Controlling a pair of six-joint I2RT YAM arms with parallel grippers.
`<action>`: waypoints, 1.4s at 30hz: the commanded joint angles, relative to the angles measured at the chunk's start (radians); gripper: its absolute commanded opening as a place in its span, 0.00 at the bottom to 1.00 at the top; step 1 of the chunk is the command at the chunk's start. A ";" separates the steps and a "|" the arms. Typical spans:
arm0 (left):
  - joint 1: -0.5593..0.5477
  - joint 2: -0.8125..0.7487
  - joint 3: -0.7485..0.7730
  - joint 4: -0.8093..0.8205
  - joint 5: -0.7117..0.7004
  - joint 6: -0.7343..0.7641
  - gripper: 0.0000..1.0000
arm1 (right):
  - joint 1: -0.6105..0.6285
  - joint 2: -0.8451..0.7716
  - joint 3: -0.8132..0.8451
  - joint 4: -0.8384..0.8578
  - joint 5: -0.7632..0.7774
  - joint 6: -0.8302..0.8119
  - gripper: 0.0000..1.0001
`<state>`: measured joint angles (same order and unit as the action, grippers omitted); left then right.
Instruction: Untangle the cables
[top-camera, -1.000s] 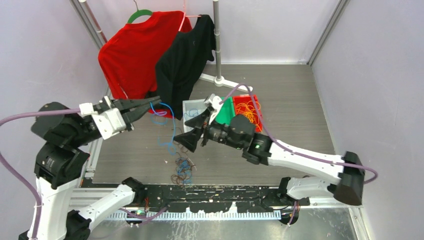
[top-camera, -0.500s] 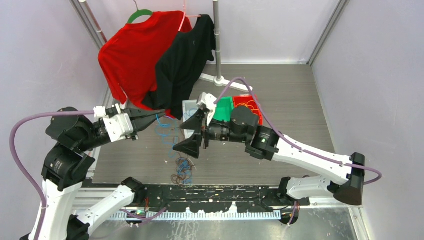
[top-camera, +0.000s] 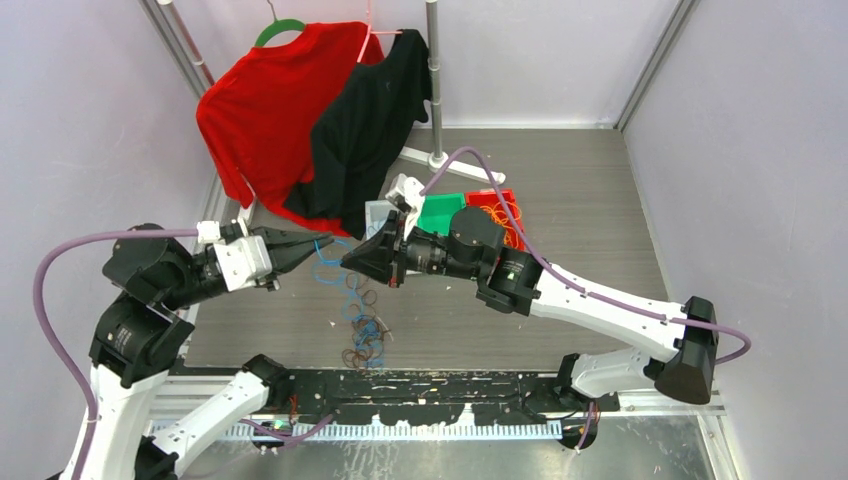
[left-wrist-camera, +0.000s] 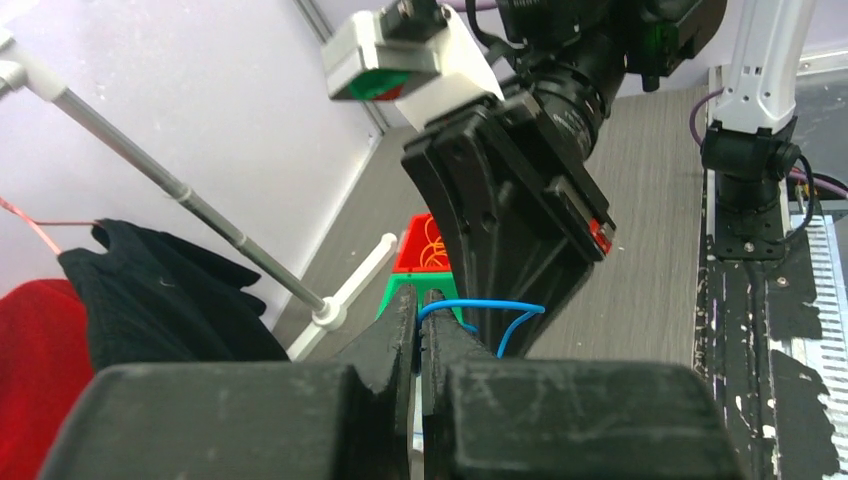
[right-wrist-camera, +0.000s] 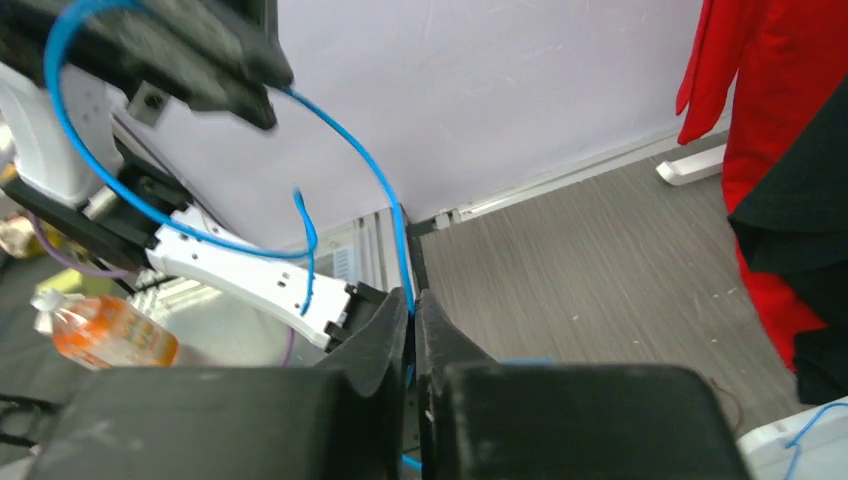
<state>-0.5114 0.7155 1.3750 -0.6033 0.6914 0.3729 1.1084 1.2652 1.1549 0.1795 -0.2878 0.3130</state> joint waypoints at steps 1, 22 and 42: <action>0.000 -0.020 -0.049 -0.005 -0.016 0.012 0.03 | -0.026 -0.040 -0.023 0.109 0.068 0.053 0.02; 0.001 -0.040 -0.176 -0.440 -0.305 0.397 1.00 | -0.301 0.094 -0.040 -0.122 0.507 -0.115 0.01; 0.001 -0.102 -0.162 -0.462 -0.308 0.370 0.99 | -0.350 0.533 0.245 -0.232 0.386 0.070 0.01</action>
<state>-0.5114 0.6243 1.1885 -1.0744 0.3870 0.7448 0.7597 1.7500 1.3014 -0.0200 0.1375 0.3096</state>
